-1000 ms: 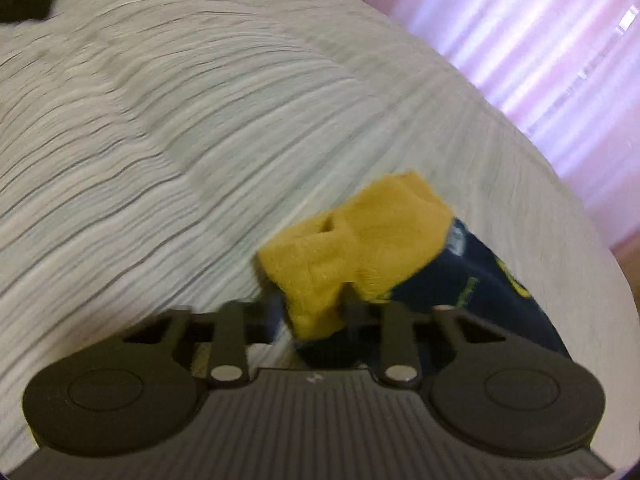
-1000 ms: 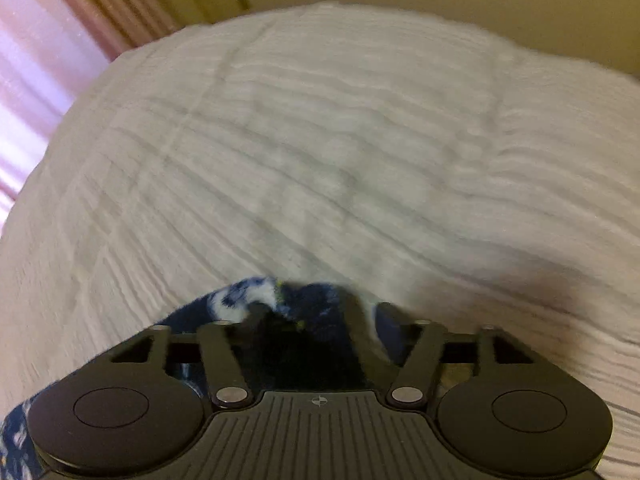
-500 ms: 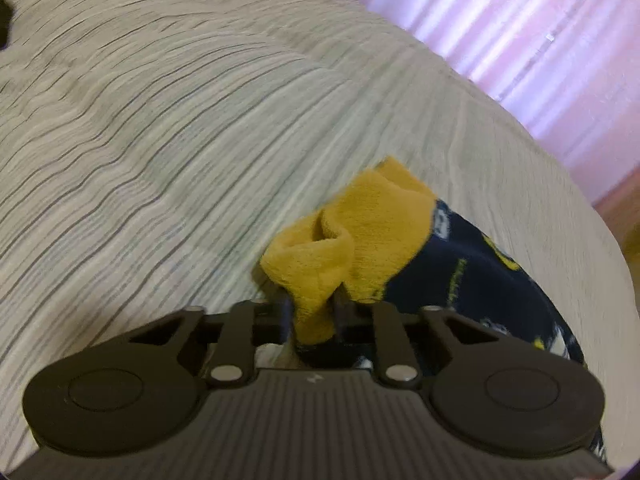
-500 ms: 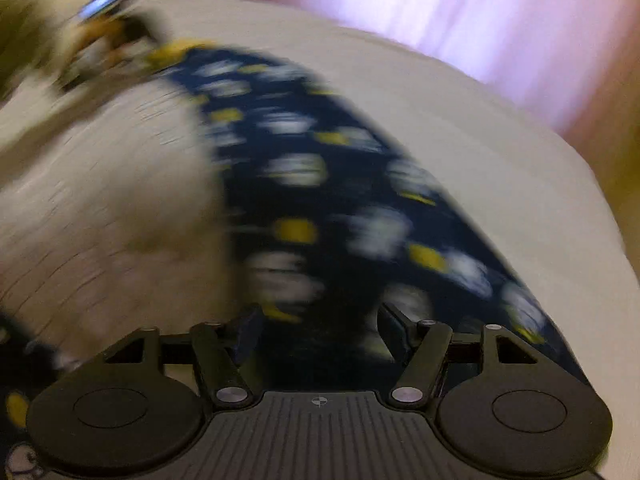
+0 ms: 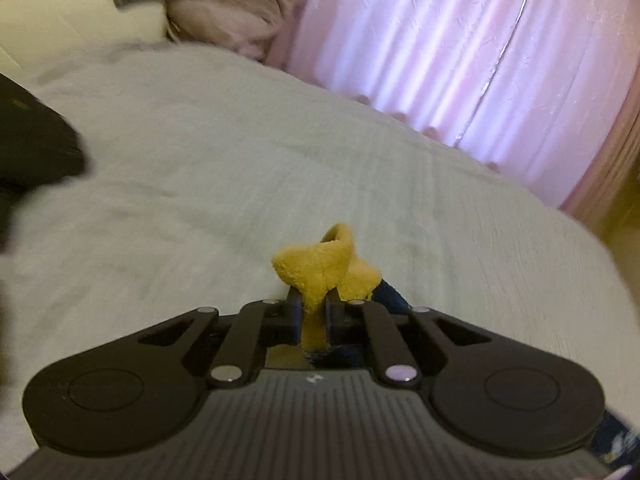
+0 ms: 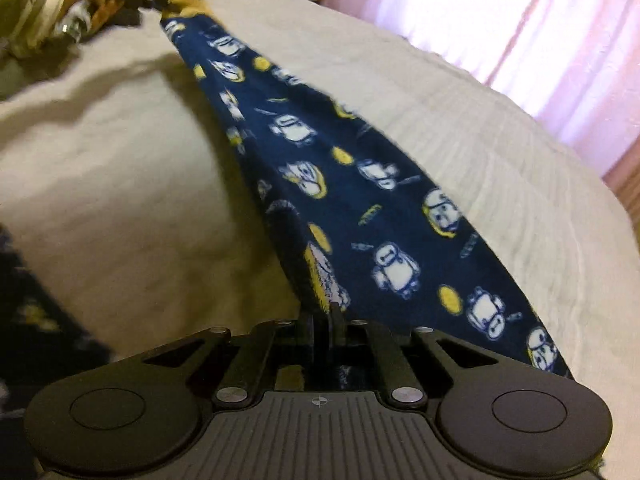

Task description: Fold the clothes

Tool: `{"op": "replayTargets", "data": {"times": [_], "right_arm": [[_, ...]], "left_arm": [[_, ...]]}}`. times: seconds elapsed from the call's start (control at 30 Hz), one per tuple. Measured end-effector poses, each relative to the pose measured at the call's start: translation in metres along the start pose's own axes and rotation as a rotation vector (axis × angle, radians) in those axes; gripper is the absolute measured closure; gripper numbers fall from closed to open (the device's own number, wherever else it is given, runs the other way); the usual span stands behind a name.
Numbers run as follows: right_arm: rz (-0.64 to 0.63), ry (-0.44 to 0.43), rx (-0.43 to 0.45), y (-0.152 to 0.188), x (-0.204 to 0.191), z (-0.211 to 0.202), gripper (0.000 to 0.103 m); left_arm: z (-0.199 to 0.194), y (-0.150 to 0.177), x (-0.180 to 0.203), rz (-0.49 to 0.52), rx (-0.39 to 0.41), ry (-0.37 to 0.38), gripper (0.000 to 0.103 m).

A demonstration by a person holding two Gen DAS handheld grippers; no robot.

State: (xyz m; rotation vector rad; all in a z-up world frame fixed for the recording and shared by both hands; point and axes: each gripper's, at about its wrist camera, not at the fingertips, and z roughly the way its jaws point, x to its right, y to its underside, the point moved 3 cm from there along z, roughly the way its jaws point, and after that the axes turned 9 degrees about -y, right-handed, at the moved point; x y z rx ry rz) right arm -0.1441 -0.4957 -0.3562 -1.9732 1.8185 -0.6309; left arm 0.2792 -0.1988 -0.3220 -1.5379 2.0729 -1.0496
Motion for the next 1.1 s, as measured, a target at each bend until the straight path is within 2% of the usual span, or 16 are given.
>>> {"op": "replayTargets", "data": {"times": [0.13,0.17,0.23,0.43,0.47,0.5,0.53,0.6,0.7,0.8,0.87,0.9,0.93,1.03,1.07,1.1], "right_arm": [[0.009,-0.12,-0.074,0.009,-0.014,0.028,0.096],[0.015,-0.149,-0.132,0.014,-0.019,0.039,0.077],[0.01,-0.169,-0.158,0.016,-0.021,0.042,0.051],[0.246,-0.236,-0.077,0.01,0.035,-0.006,0.041],[0.302,-0.2,-0.061,0.011,0.054,-0.015,0.041],[0.359,-0.163,-0.046,0.013,0.074,-0.023,0.041],[0.395,-0.11,-0.042,0.013,0.089,-0.03,0.041],[0.452,0.012,-0.042,0.018,0.133,-0.031,0.041],[0.509,0.137,-0.006,0.024,0.188,-0.03,0.041],[0.567,0.175,0.025,0.017,0.227,-0.013,0.041],[0.572,0.136,0.023,0.01,0.24,0.009,0.041],[0.576,0.111,0.024,0.008,0.245,0.019,0.041],[0.58,0.086,0.025,0.006,0.249,0.029,0.041],[0.607,-0.014,0.011,0.006,0.259,0.053,0.042],[0.606,-0.029,0.019,0.007,0.26,0.057,0.064],[0.621,-0.057,0.03,0.007,0.263,0.056,0.099]], "left_arm": [[0.018,0.058,-0.032,0.109,-0.211,-0.169,0.085],[0.021,0.068,-0.037,0.123,-0.252,-0.212,0.083],[0.016,0.072,-0.041,0.125,-0.251,-0.279,0.074],[-0.01,0.034,-0.046,0.119,-0.17,-0.347,0.072],[-0.012,0.026,-0.044,0.122,-0.151,-0.346,0.071],[-0.009,0.017,-0.037,0.124,-0.135,-0.325,0.062],[-0.003,0.009,-0.027,0.124,-0.125,-0.293,0.043],[0.013,-0.007,-0.007,0.13,-0.115,-0.235,0.031],[0.056,-0.018,0.029,0.181,-0.174,-0.179,0.025],[0.104,-0.018,0.057,0.271,-0.219,-0.224,0.025],[0.123,-0.017,0.066,0.278,-0.232,-0.219,0.027],[0.128,-0.015,0.068,0.275,-0.237,-0.196,0.039],[0.133,-0.012,0.071,0.282,-0.244,-0.182,0.074],[0.138,-0.007,0.081,0.353,-0.209,-0.17,0.1],[0.136,-0.008,0.083,0.391,-0.174,-0.184,0.1],[0.136,-0.011,0.081,0.395,-0.145,-0.205,0.1]]}}
